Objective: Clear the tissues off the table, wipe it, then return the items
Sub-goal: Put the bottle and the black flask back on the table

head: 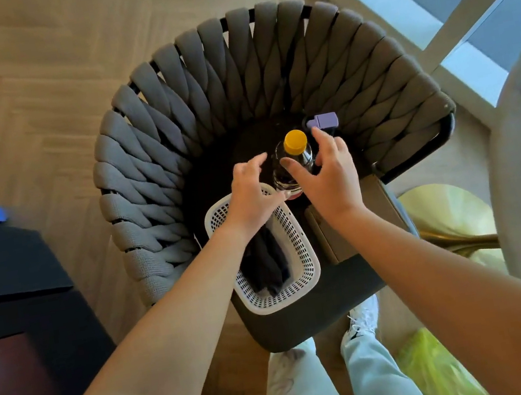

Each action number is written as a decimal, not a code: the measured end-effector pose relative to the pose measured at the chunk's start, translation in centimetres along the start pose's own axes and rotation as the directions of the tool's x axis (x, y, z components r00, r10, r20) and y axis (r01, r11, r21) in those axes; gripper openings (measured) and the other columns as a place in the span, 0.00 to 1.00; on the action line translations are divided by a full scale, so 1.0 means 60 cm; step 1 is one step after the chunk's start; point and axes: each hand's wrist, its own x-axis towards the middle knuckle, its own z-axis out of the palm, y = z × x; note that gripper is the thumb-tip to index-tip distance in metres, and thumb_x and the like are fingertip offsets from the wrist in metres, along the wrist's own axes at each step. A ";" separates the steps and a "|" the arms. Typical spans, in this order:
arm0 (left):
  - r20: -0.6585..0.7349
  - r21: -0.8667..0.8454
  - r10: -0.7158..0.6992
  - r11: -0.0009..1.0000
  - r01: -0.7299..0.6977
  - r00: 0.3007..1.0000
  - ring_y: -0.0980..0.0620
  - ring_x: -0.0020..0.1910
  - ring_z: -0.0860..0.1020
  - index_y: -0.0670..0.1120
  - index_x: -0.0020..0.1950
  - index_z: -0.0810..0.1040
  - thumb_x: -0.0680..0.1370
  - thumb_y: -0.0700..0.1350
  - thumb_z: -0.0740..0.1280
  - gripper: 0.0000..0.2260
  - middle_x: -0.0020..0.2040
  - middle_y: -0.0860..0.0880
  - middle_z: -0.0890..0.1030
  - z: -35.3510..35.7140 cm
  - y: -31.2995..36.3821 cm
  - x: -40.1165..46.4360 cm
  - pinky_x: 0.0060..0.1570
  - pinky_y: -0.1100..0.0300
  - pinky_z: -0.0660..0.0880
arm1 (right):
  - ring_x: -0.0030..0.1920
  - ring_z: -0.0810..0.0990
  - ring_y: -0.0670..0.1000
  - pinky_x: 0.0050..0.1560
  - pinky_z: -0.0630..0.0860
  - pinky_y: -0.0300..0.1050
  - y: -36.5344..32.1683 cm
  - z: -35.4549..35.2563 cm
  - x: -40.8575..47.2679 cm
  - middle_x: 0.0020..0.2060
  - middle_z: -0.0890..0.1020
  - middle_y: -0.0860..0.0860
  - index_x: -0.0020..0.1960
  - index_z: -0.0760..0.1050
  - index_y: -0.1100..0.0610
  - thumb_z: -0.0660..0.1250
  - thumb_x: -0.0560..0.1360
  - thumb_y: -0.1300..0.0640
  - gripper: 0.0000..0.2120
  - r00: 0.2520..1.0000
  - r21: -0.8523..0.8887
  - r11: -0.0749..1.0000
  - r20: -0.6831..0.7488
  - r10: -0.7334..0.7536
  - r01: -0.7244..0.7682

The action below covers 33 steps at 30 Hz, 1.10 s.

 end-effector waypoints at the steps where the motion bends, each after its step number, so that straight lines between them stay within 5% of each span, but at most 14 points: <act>1: -0.014 0.025 0.039 0.999 -0.039 0.999 0.48 0.61 0.69 0.45 0.72 0.61 0.67 0.46 0.76 0.38 0.64 0.43 0.66 0.007 0.007 0.010 0.61 0.53 0.71 | 0.55 0.74 0.53 0.47 0.68 0.39 -0.006 0.000 0.012 0.56 0.74 0.56 0.69 0.64 0.58 0.68 0.72 0.45 0.32 1.000 -0.032 0.999 0.027 -0.010 0.011; 6: -0.093 0.033 0.031 0.999 -0.028 0.995 0.48 0.62 0.67 0.45 0.68 0.65 0.63 0.50 0.78 0.38 0.64 0.42 0.67 0.032 0.034 0.042 0.59 0.55 0.72 | 0.42 0.74 0.49 0.39 0.69 0.41 -0.023 -0.002 0.051 0.43 0.75 0.50 0.58 0.69 0.58 0.67 0.72 0.45 0.22 0.992 -0.196 0.981 0.125 0.010 0.014; 17: -0.043 0.037 0.292 0.956 -0.291 0.955 0.54 0.53 0.70 0.50 0.62 0.66 0.63 0.54 0.76 0.32 0.56 0.50 0.66 -0.061 0.138 0.008 0.51 0.58 0.76 | 0.38 0.77 0.47 0.35 0.75 0.38 -0.108 -0.125 0.044 0.39 0.79 0.51 0.50 0.75 0.59 0.70 0.70 0.49 0.15 0.995 -0.036 0.995 -0.019 -0.093 0.093; 23: 0.048 0.060 0.492 0.868 -0.494 0.870 0.69 0.44 0.68 0.54 0.60 0.67 0.63 0.61 0.74 0.30 0.52 0.55 0.66 -0.141 0.331 -0.031 0.41 0.79 0.66 | 0.37 0.76 0.45 0.36 0.74 0.36 -0.201 -0.329 0.023 0.36 0.77 0.46 0.47 0.76 0.55 0.71 0.68 0.43 0.16 0.982 -0.033 0.998 -0.184 -0.050 0.044; 27: 0.100 -0.007 0.607 0.793 -0.609 0.788 0.66 0.43 0.70 0.54 0.59 0.68 0.60 0.64 0.70 0.31 0.50 0.57 0.66 -0.135 0.464 -0.057 0.39 0.79 0.67 | 0.31 0.73 0.43 0.28 0.69 0.37 -0.212 -0.470 0.003 0.31 0.76 0.46 0.41 0.76 0.55 0.72 0.65 0.44 0.15 0.953 0.034 0.999 -0.303 0.024 -0.014; 33: 0.224 -0.051 0.719 0.683 -0.729 0.658 0.60 0.38 0.76 0.58 0.55 0.70 0.63 0.61 0.74 0.25 0.49 0.56 0.72 -0.048 0.639 -0.083 0.34 0.74 0.71 | 0.33 0.75 0.49 0.34 0.73 0.45 -0.157 -0.655 -0.047 0.32 0.79 0.55 0.40 0.77 0.62 0.73 0.65 0.48 0.16 0.881 0.011 0.999 -0.471 0.050 -0.051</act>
